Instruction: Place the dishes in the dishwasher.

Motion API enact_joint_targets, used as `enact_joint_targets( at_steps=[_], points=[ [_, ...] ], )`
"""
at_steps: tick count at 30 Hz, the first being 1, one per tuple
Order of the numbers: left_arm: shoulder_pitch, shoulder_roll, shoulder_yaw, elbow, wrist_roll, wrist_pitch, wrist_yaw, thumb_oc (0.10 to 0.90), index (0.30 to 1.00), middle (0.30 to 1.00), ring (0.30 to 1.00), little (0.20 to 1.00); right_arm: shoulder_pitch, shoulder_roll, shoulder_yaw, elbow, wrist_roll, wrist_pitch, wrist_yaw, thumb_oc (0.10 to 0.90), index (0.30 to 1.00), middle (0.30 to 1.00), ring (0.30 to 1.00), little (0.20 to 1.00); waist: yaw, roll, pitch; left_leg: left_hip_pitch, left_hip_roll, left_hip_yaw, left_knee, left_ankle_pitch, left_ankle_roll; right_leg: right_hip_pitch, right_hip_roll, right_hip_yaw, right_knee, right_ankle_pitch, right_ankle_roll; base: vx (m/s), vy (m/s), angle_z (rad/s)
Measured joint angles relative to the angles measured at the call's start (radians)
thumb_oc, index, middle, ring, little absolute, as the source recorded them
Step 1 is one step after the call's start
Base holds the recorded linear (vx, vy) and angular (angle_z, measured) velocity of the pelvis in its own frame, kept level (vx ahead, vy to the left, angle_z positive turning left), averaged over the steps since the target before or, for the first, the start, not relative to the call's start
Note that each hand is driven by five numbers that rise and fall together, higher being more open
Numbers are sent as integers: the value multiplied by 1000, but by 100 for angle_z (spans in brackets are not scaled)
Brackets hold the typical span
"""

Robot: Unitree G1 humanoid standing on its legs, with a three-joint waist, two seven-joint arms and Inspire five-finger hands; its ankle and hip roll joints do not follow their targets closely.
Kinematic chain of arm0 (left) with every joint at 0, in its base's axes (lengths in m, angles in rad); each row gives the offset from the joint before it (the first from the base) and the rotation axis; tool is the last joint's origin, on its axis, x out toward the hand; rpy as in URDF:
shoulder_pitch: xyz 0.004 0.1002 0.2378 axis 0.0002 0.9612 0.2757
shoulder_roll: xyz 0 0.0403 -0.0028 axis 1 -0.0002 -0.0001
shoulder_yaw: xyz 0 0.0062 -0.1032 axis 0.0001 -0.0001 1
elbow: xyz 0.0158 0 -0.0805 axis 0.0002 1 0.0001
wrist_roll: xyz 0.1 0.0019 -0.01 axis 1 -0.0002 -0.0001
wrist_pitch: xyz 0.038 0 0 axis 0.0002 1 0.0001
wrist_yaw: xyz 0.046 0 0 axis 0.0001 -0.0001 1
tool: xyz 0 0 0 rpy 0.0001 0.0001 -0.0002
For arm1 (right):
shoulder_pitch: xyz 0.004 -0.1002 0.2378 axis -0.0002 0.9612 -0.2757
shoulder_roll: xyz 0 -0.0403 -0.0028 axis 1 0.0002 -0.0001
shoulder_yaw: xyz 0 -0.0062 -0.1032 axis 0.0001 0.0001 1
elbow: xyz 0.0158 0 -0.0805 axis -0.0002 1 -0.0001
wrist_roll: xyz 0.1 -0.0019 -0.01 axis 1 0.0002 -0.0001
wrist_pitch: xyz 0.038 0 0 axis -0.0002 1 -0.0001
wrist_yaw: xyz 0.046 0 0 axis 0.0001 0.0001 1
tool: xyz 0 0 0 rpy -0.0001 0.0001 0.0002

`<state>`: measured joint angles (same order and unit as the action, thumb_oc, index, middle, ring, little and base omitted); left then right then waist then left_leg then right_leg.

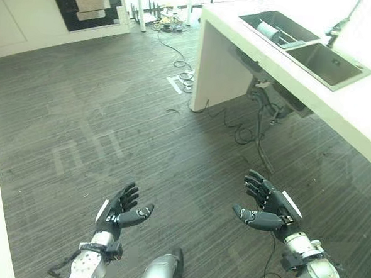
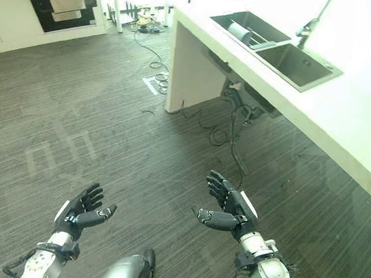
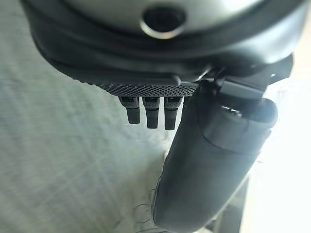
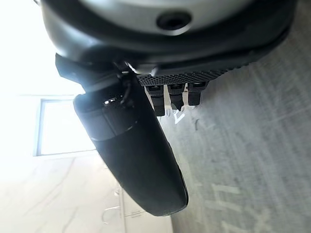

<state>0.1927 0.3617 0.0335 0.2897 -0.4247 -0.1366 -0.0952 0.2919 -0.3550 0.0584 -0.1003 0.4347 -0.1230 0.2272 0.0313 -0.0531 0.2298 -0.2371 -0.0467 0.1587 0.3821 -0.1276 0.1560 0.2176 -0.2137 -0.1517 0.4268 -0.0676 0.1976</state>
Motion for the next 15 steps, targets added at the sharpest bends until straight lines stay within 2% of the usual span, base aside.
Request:
enact_joint_targets(
  at_steps=[1, 2, 3, 4, 5, 6, 7, 8, 9, 10, 11, 12, 13, 15],
  points=[
    [1, 8, 0, 3, 4, 1, 1, 800, 900, 900, 900, 900, -1, 14, 1, -1, 1, 0, 5, 800, 900, 900, 900, 900, 0, -1, -1, 11, -8, -1, 6, -2, 33, -74, -9, 16, 170, 26, 8, 185, 247, 4],
    [-1, 12, 0, 7, 8, 6, 2, 800, 900, 900, 900, 900, -14, 23, 1, -2, 2, -1, 7, 800, 900, 900, 900, 900, -3, 0, -1, 16, -14, 4, 20, -24, 44, -160, -11, 36, 348, 33, 8, 190, 207, -6],
    [7, 11, -3, 5, 9, 6, 8, 800, 900, 900, 900, 900, -26, 24, 7, -1, 2, 1, 7, 800, 900, 900, 900, 900, -2, 13, 0, 29, -20, 11, 35, -50, 63, -286, -8, 36, 512, 27, -20, 220, 140, -15],
    [17, 13, -15, 4, 14, 7, 21, 800, 900, 900, 900, 900, -36, 24, 14, 1, 2, -1, 5, 800, 900, 900, 900, 900, -7, 32, 3, 45, -20, 21, 29, -64, 55, -379, -6, 4, 579, -14, -61, 241, 37, -29],
    [25, 14, -37, 4, 22, 8, 32, 800, 900, 900, 900, 900, -38, 17, 29, 4, 2, -1, -1, 800, 900, 900, 900, 900, -7, 50, 4, 83, -25, 39, -15, -55, 42, -455, 3, -44, 559, -71, -122, 342, -52, -26],
    [34, 8, -58, 5, 22, 13, 44, 800, 900, 900, 900, 900, -43, -3, 55, 26, 2, -1, -2, 800, 900, 900, 900, 900, -4, 76, 9, 138, -21, 47, -90, -45, -50, -471, 53, -96, 416, -100, -161, 337, -86, -17],
    [46, 12, -69, 1, 22, 22, 46, 800, 900, 900, 900, 900, -56, -5, 83, 73, 5, 0, -1, 800, 900, 900, 900, 900, 1, 36, 22, 141, -25, 5, -43, -45, -264, -455, 94, -116, 179, -93, -194, 336, -110, 20],
    [53, 56, -72, -41, 21, 18, 31, 800, 900, 900, 900, 900, -51, 14, 83, 95, 27, -3, 9, 800, 900, 900, 900, 900, -1, 6, 14, 54, 0, -80, 171, -120, -102, -477, 57, -126, 30, -66, -121, 269, -128, 29],
    [65, 54, -55, -60, 17, 11, 27, 800, 900, 900, 900, 900, -51, -2, 78, 113, 45, -5, 17, 800, 900, 900, 900, 900, 4, 12, -3, 58, 62, -111, 146, -155, -72, -507, 50, -170, -77, -41, -64, 295, -143, 6],
    [67, 36, -28, -38, 15, 24, 35, 800, 900, 900, 900, 900, -56, -3, 78, 127, 51, 5, 20, 800, 900, 900, 900, 900, 18, 6, 2, 73, 60, -79, 143, -171, -82, -532, 37, -192, -143, -26, -80, 264, -156, -40],
    [80, 22, -9, -16, 13, 31, 42, 800, 900, 900, 900, 900, -43, -3, 70, 130, 60, 5, 26, 800, 900, 900, 900, 900, 16, 8, 4, 89, 45, -66, 135, -180, -84, -575, 29, -195, -162, -12, -87, 256, -147, -46],
    [97, 15, -4, -1, 11, 40, 43, 800, 900, 900, 900, 900, -25, -4, 47, 129, 62, 4, 38, 800, 900, 900, 900, 900, 2, 17, 10, 114, 26, -62, 118, -175, -60, -618, 17, -176, -162, 13, -77, 296, -178, -15],
    [108, 11, -11, 7, 8, 46, 41, 800, 900, 900, 900, 900, 12, -6, 20, 130, 74, 4, 40, 800, 900, 900, 900, 900, -22, 18, 17, 148, 4, -62, 93, -176, -56, -662, 0, -142, -153, 42, -80, 449, -232, 12],
    [112, -1, -20, 14, 8, 46, 39, 800, 900, 900, 900, 900, 58, -6, -11, 130, 80, 5, 34, 800, 900, 900, 900, 900, -49, 20, 32, 217, -40, -81, 43, -193, -57, -721, -15, -110, -116, 40, -83, 434, -235, 35]
  ],
)
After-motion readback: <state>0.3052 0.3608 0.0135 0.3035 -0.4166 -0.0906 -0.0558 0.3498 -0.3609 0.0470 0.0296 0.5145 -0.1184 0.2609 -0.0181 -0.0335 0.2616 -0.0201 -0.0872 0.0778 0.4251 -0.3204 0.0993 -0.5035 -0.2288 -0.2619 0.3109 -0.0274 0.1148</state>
